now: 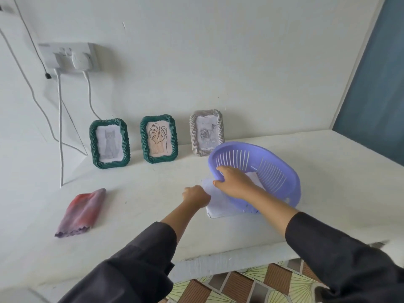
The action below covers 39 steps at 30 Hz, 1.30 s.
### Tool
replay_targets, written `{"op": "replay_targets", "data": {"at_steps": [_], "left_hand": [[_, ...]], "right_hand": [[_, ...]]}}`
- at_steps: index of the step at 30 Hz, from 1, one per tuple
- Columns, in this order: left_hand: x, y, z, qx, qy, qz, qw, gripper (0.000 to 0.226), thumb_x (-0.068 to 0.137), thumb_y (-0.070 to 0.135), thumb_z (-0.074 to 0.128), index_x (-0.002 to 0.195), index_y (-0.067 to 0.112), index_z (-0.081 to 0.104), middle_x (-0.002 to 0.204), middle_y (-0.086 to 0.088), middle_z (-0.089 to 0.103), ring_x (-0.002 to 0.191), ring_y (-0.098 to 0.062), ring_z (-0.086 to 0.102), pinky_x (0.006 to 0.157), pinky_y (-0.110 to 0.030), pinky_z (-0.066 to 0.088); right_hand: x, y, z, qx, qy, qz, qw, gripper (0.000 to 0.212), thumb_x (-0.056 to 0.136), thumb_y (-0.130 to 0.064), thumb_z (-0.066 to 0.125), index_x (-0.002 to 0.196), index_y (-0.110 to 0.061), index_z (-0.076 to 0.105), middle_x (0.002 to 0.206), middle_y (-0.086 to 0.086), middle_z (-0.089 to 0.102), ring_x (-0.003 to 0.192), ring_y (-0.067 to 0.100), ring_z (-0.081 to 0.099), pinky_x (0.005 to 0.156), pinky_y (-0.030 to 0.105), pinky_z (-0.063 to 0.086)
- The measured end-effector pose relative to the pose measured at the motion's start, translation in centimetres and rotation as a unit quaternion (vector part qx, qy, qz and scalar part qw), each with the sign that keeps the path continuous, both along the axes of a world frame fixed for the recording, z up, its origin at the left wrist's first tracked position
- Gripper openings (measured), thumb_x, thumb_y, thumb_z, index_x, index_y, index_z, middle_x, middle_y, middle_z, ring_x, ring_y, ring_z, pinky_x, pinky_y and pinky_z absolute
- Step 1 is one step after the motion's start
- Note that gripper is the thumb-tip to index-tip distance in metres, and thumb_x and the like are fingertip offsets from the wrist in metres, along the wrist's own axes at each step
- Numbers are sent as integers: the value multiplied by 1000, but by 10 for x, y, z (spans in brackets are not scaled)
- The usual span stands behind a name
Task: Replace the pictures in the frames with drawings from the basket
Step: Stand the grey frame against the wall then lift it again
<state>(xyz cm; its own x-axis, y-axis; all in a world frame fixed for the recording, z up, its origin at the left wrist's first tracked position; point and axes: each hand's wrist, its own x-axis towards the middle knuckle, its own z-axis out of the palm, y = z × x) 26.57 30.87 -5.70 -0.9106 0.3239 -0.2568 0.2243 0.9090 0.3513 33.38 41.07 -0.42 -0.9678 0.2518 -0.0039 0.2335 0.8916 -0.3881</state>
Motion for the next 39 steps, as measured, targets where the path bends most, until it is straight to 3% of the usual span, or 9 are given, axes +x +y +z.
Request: {"op": "replay_targets", "data": {"at_steps": [8,13,19,22,26,30,32,36,39], "left_hand": [[18,32,-7,27,-29,80,996,45,94,35,42,129,7,45,130,-8,50,126,-24,36,97,-26,35],[7,35,4,117,-76,124,982,37,95,26,44,128,9,45,129,-9,54,122,-24,51,101,-31,40],[1,25,2,256,-182,220,923,51,82,11,65,125,-3,41,122,-18,55,110,-31,58,94,-37,51],[-1,23,4,323,-236,231,887,49,79,0,62,124,-5,43,122,-22,56,107,-34,60,80,-37,53],[-8,15,10,323,-186,229,899,40,81,-4,54,120,-7,43,108,-21,54,95,-33,58,70,-35,51],[-19,1,31,356,-161,249,886,15,83,-13,45,91,-2,40,94,-19,47,81,-32,58,34,-24,47],[-27,-8,42,360,-120,253,890,15,82,-13,45,88,0,40,97,-20,48,87,-37,63,36,-27,48],[-30,-17,72,333,21,218,917,8,82,-7,45,74,-5,48,87,-20,52,62,-28,53,43,-28,47],[-16,-7,96,301,138,150,932,16,79,-3,47,81,-15,57,89,-30,62,80,-41,57,58,-36,40]], "right_hand": [[7,1,-3,-64,14,12,998,46,95,-26,44,135,-6,36,135,16,49,122,32,47,100,40,41],[5,2,-5,-83,14,11,996,47,94,-28,44,135,-7,35,131,18,51,119,34,49,96,38,41],[5,4,-4,-104,12,16,994,45,95,-24,42,136,-8,33,129,19,51,117,33,49,94,38,41],[5,4,-4,-107,10,17,994,44,96,-24,42,136,-8,33,129,19,52,116,33,50,93,38,41],[5,4,-3,-109,10,17,994,45,96,-26,42,137,-10,32,130,18,51,118,33,50,94,38,41],[1,8,-7,-121,-7,11,993,48,94,-33,44,136,-12,33,128,13,53,115,30,51,94,39,42],[-1,10,-8,-147,-15,2,989,47,93,-38,45,132,-12,39,130,11,53,115,28,51,98,39,42],[-10,13,4,-215,-4,-36,976,65,92,-53,39,143,-14,29,145,10,40,131,29,40,103,36,34],[-23,14,20,-343,63,-73,934,65,86,-62,43,132,-17,42,125,9,53,108,24,57,92,36,40]]}}
